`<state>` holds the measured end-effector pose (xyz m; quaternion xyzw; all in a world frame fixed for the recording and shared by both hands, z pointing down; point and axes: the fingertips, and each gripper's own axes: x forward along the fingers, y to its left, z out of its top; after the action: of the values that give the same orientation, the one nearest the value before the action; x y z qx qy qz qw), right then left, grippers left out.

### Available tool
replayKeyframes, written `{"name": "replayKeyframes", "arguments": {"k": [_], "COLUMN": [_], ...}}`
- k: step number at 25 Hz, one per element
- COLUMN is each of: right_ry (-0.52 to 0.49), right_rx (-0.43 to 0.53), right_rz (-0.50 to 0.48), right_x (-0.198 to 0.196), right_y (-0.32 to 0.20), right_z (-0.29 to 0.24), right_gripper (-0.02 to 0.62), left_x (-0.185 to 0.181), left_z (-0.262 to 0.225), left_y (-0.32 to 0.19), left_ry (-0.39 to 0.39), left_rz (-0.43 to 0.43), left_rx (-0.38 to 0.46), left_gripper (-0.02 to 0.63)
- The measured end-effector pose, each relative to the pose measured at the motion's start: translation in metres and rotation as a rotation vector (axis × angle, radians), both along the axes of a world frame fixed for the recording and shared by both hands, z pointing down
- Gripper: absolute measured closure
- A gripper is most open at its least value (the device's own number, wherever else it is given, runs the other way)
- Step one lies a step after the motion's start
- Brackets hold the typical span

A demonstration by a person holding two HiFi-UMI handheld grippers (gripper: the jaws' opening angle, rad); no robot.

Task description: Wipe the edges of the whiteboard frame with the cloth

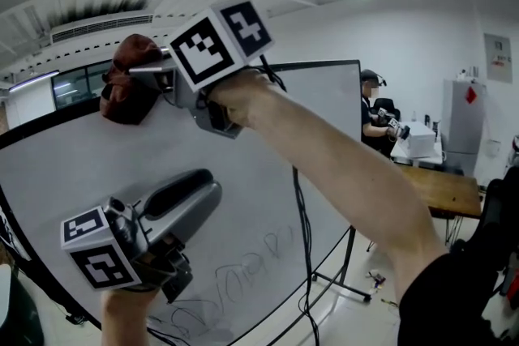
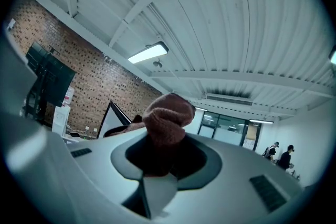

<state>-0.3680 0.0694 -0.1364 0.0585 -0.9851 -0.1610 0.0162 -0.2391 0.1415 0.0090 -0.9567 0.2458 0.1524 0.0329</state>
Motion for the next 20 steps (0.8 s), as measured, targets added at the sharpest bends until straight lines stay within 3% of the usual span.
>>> {"name": "replayKeyframes", "arguments": {"k": [11, 20], "right_ry": [-0.015, 0.01], "right_rx": [0.03, 0.074], "right_rz": [0.031, 0.064], "right_x": [0.007, 0.005], "right_y": [0.002, 0.001], "right_z": [-0.002, -0.002], "right_gripper": [0.479, 0.479], "left_x": [-0.011, 0.001], "left_z": [0.012, 0.019], "left_y": [-0.005, -0.001], "left_ry": [0.032, -0.001], "left_rz": [0.122, 0.188], "left_rx": [-0.025, -0.027], "left_gripper": [0.491, 0.491]}}
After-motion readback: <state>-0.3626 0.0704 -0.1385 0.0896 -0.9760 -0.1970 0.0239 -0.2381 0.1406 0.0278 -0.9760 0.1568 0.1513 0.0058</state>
